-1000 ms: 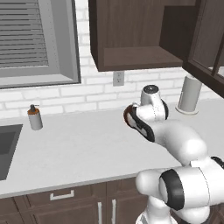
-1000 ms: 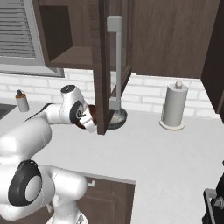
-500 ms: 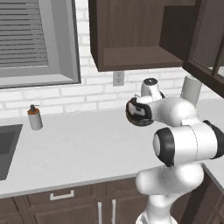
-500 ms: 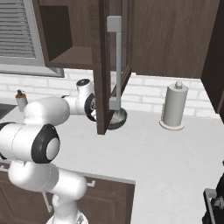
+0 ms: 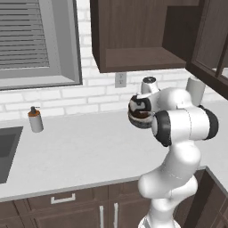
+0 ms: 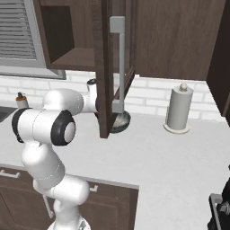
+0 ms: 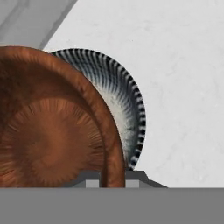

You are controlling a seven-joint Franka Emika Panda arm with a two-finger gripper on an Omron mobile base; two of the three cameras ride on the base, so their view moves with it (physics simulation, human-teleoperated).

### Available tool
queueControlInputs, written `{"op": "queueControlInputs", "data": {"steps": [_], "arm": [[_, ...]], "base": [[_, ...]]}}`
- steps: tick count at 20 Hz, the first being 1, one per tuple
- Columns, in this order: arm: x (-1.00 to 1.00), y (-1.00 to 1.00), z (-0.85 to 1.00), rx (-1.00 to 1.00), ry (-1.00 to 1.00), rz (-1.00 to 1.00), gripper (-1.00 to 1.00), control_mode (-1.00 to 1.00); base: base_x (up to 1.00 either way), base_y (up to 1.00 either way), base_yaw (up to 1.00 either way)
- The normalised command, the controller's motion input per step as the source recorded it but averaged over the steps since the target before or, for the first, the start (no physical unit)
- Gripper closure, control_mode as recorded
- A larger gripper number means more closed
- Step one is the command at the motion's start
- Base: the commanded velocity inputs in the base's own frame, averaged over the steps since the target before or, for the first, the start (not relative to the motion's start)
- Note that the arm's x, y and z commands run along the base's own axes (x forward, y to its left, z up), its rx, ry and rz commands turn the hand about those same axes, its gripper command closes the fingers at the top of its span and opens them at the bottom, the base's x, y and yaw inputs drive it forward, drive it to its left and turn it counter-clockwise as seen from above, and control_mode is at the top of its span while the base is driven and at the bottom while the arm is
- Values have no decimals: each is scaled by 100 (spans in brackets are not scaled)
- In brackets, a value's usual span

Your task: Pick up the bowls on the counter and stack them on top of one another in the open cabinet. Place the smaller bowl on top of the larger bowl.

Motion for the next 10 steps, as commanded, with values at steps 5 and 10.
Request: {"op": "queueControlInputs", "data": {"steps": [5, 10], "arm": [[34, -8, -48, 0, 0, -5, 100, -100], [26, -10, -30, 0, 0, -4, 100, -100]], "base": [[0, 0, 0], [0, 0, 0]]}}
